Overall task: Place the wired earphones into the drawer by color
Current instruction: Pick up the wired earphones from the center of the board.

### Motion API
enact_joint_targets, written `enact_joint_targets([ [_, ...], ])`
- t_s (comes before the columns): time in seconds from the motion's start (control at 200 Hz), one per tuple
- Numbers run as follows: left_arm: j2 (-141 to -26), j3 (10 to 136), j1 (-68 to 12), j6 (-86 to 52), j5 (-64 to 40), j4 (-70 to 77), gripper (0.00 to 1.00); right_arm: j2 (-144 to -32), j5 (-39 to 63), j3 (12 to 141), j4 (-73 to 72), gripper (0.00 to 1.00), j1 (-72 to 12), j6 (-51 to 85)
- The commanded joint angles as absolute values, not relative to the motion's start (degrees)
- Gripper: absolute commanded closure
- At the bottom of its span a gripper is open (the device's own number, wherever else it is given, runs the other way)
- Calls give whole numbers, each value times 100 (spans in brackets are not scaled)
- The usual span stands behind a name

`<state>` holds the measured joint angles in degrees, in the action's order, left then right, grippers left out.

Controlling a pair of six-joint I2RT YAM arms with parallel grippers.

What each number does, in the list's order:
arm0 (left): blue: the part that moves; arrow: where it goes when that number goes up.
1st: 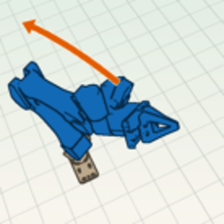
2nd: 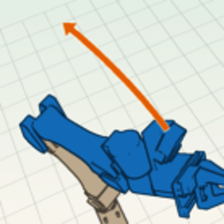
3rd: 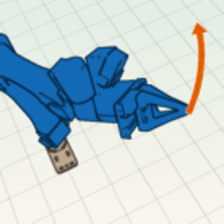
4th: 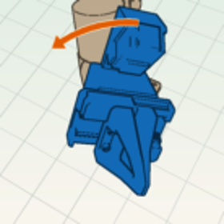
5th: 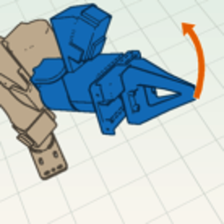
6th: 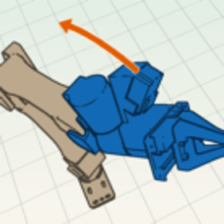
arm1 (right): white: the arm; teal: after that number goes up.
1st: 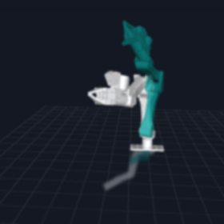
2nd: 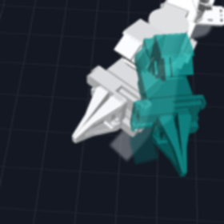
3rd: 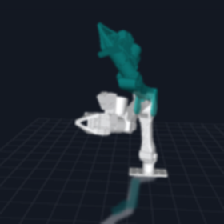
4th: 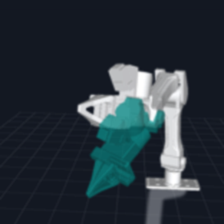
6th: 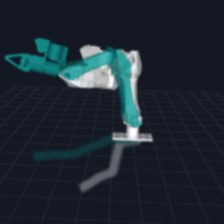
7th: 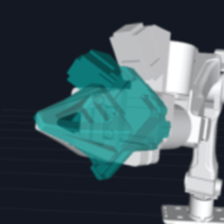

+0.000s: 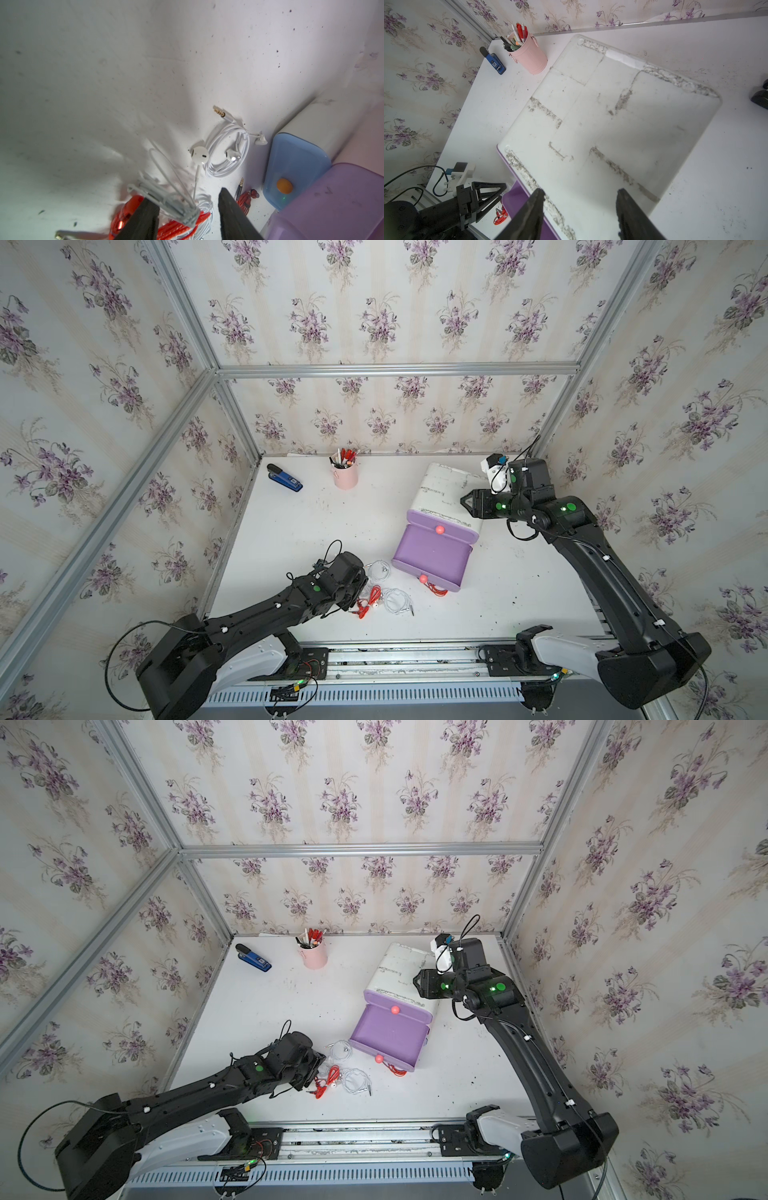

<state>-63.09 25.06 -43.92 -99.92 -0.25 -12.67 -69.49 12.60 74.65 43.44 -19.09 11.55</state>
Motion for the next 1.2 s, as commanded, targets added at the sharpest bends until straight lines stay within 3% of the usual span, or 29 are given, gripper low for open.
enact_joint_targets([
  [0.0, -6423, 2583, -4392, -9855, 179, -1169, 56, -6935, 1152, 7457, 4322, 41, -1916, 1055],
  [0.135, -6642, 2661, -4384, -9739, 178, -1084, 64, -6926, 1145, 7460, 4331, 41, -1916, 1046],
  [0.28, -6844, 2668, -4385, -9655, 106, -934, 79, -6909, 1115, 7470, 4359, 41, -1915, 1047],
  [0.45, -6662, 2656, -4372, -9475, 214, -1107, 87, -6840, 1066, 7462, 4404, 41, -1915, 1021],
  [0.799, -5242, 3050, -4210, -8311, 1331, -2957, 92, -6776, 1116, 7401, 4352, 41, -1912, 1106],
  [1.199, -5385, 4125, -4179, -6565, 1954, -3364, 95, -6779, 1325, 7556, 4348, 41, -1916, 1254],
])
